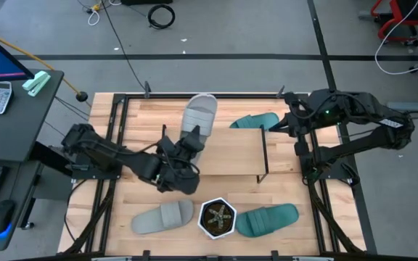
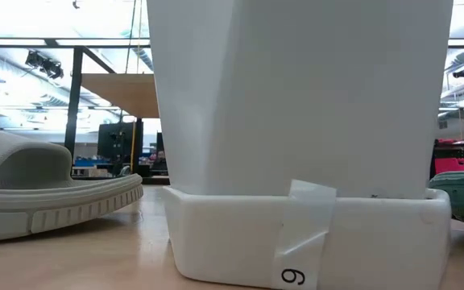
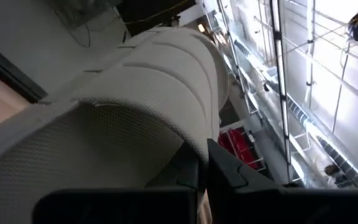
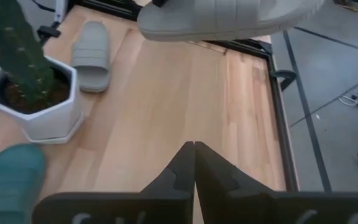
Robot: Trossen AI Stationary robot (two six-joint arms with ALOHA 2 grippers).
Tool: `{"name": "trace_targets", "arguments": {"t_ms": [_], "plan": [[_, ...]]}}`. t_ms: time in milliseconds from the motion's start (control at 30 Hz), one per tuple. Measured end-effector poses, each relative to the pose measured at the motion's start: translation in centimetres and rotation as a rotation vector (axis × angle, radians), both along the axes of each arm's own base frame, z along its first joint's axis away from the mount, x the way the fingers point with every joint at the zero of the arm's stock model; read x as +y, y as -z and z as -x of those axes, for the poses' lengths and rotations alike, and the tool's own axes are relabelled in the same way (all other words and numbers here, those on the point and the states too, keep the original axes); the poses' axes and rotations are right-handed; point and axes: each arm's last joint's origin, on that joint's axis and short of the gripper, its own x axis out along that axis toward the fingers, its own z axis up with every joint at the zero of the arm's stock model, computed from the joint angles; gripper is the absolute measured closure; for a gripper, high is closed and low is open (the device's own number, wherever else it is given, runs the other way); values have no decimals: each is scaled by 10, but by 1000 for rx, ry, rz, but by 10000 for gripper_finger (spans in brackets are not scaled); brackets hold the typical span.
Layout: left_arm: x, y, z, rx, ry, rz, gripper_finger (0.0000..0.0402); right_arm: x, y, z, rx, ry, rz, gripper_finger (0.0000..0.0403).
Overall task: Pick and place slides into the shelf
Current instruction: Put the top gray slide on the shelf
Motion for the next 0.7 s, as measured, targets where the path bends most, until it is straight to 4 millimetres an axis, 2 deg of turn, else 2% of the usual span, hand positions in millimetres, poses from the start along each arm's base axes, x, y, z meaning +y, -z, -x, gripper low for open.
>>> {"name": "trace_targets", "arguments": {"t_ms": [267,700], "plan": [[15,3,0,108,-37,-43,389,7,2,-5,7,-38,-6,386],[29,20,11,37,-62,-10,389,7,11,-28,61,-16,-36,386]]}}
